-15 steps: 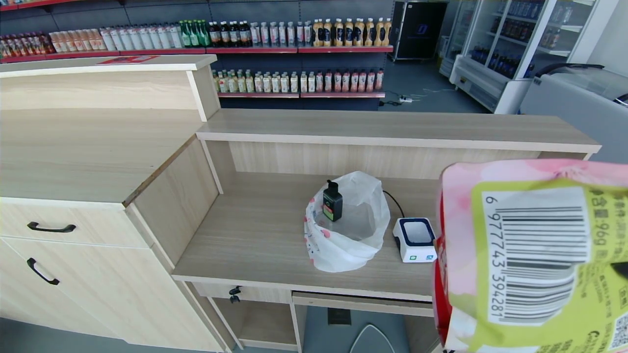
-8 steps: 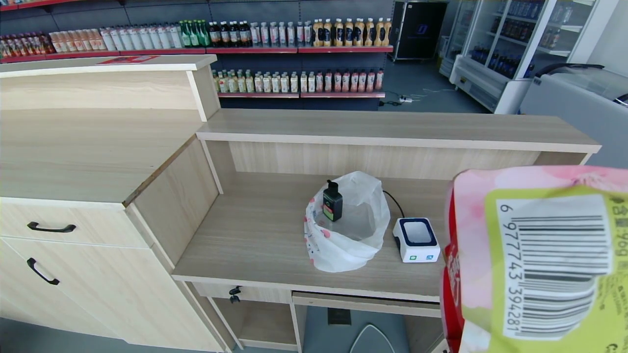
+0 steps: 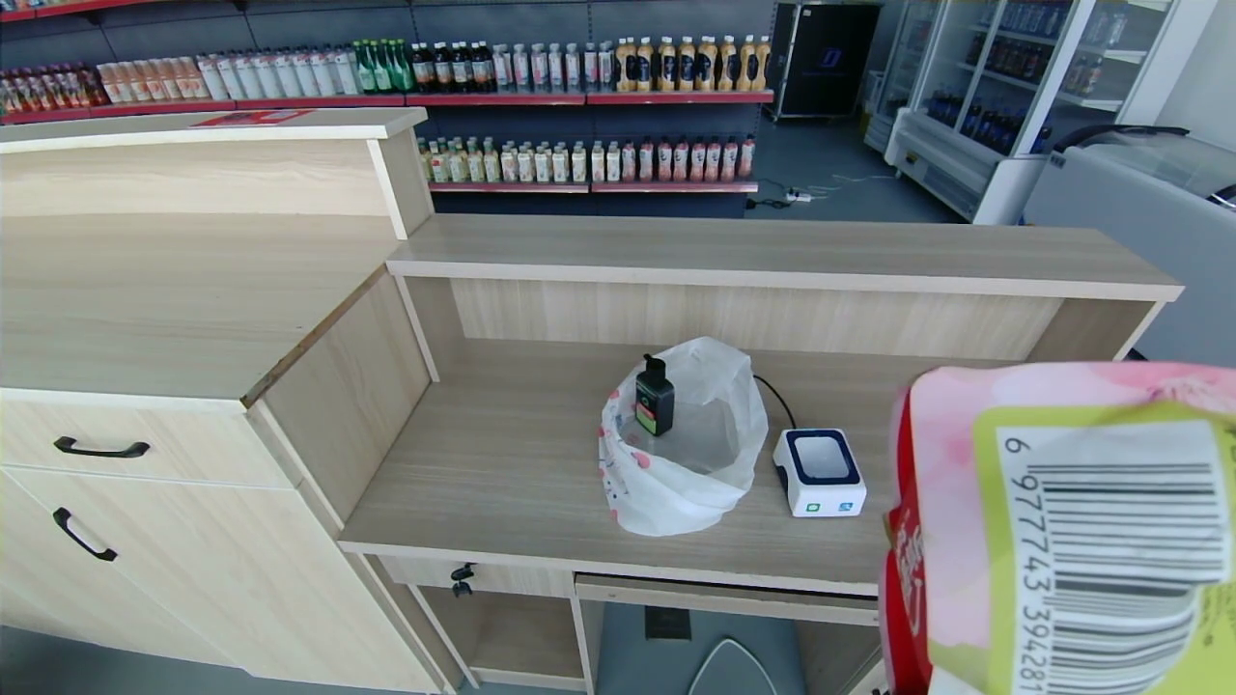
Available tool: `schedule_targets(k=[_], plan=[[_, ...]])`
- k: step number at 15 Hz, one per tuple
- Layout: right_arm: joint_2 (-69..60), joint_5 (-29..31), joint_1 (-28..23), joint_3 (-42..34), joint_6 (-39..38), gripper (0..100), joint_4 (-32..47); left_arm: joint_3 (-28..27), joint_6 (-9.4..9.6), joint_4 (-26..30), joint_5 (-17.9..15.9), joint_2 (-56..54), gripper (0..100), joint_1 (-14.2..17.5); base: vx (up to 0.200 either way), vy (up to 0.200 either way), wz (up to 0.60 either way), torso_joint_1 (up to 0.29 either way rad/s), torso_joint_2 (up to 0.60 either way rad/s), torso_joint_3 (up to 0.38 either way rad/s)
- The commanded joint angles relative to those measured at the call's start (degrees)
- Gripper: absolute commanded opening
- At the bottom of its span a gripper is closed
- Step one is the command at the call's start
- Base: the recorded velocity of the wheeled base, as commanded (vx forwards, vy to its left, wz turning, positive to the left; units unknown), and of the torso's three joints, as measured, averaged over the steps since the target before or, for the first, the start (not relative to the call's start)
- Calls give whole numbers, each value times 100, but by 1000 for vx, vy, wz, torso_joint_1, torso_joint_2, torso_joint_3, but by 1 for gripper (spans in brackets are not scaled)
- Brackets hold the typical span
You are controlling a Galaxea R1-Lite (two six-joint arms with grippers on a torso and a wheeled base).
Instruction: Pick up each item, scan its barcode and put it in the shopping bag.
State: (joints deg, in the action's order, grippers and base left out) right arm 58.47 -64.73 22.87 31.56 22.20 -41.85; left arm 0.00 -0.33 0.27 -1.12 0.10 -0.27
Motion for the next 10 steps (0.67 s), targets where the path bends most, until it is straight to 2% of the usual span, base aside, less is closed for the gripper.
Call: schedule_targets(k=[1, 4, 10], plan=[[-63, 4, -2, -89, 13, 0, 19, 0, -2, 0, -2, -1, 100, 0, 0, 0, 0, 0, 0, 0], [-99, 154, -63, -115, 109, 0, 318, 0, -2, 0, -2, -1, 100, 0, 0, 0, 0, 0, 0, 0], [-169, 171, -90, -115, 109, 0, 344, 0, -2, 0, -2, -1, 100, 0, 0, 0, 0, 0, 0, 0]])
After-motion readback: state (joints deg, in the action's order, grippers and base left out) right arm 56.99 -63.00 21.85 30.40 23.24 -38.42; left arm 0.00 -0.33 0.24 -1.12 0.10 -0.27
